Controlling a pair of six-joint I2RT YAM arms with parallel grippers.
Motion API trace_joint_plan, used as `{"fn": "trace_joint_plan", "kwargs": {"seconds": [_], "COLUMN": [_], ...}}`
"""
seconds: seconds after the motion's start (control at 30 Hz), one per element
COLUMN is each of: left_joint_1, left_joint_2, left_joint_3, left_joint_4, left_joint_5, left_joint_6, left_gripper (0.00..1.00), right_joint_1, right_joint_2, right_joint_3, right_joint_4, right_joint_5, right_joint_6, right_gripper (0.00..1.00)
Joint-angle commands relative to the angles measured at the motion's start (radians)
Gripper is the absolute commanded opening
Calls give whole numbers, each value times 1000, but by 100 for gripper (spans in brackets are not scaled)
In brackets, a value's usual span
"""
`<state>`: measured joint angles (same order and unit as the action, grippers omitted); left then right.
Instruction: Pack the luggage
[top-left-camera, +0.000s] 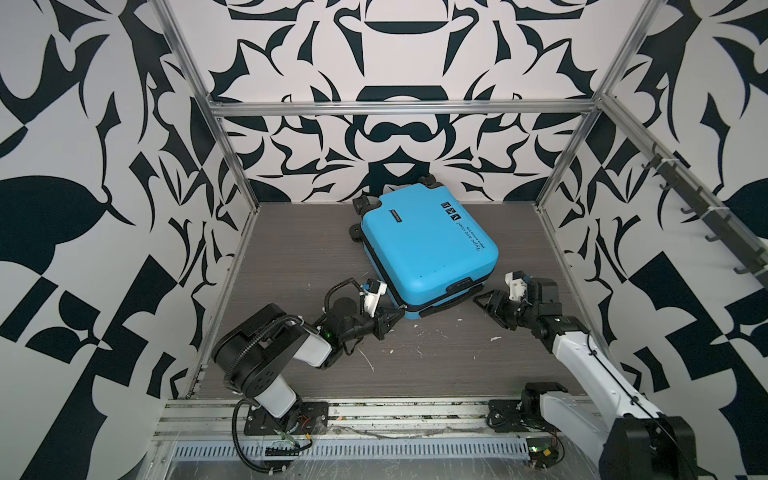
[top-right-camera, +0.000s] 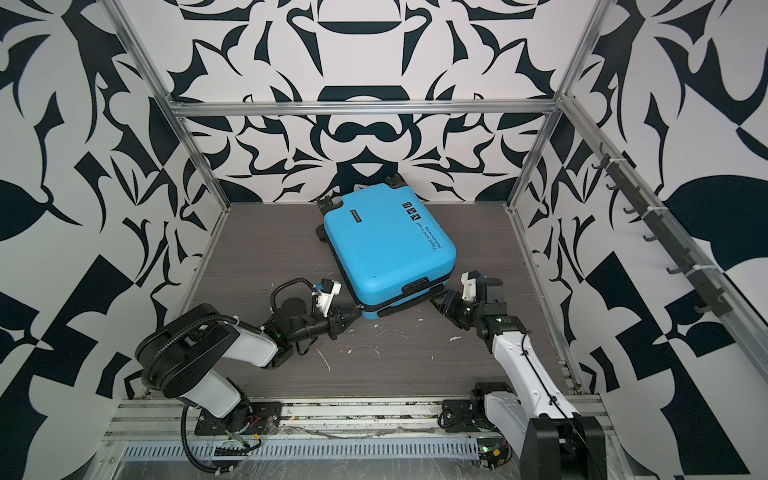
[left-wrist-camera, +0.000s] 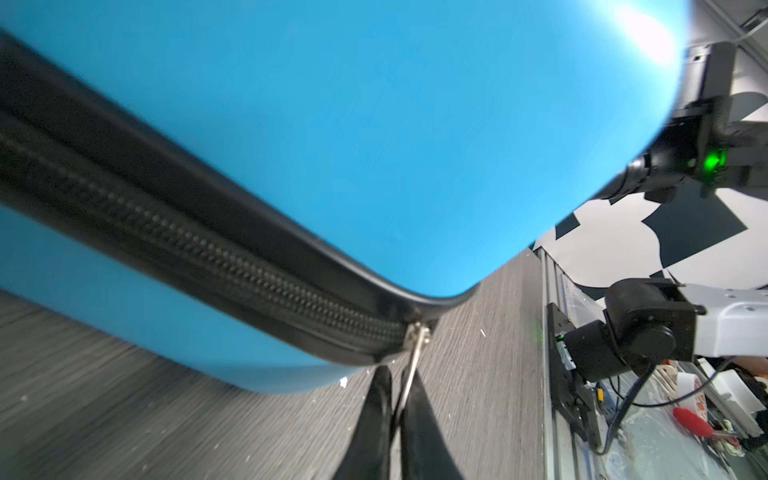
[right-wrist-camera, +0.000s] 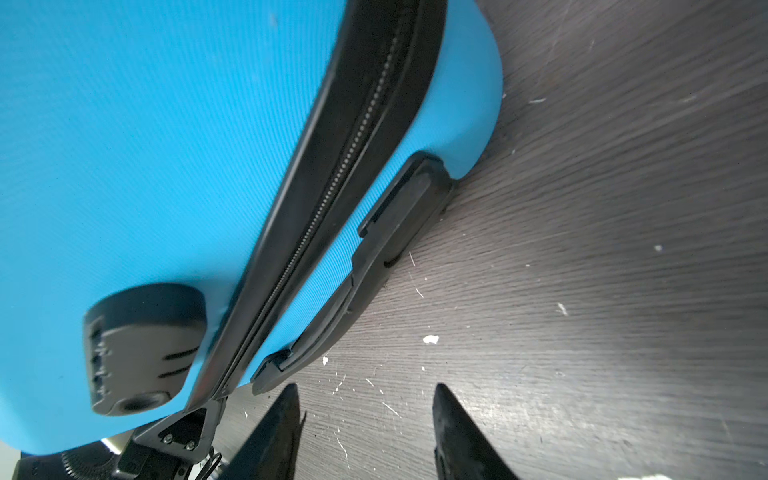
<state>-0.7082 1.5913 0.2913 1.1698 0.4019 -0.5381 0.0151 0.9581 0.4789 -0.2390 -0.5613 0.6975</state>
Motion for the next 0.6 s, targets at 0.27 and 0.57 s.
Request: {"fn": "trace_joint_plan", "kwargs": {"seconds": [0.27, 0.57], "left_joint_1": [1, -5], "left_joint_2": [-193, -305], "left_joint_3": [67, 59], "left_joint_4": [-336, -491], "left_joint_5": [-78, -112], "left_joint_6": [97, 219], "left_gripper": [0, 0], "right_joint_1": [-8, -166], "right_joint_2": [56, 104], "right_joint_3": [111, 127], "right_joint_4": [-14, 45], "right_joint_5": [98, 35], "right_joint_6": [19, 62], "right_gripper": [68, 71]}}
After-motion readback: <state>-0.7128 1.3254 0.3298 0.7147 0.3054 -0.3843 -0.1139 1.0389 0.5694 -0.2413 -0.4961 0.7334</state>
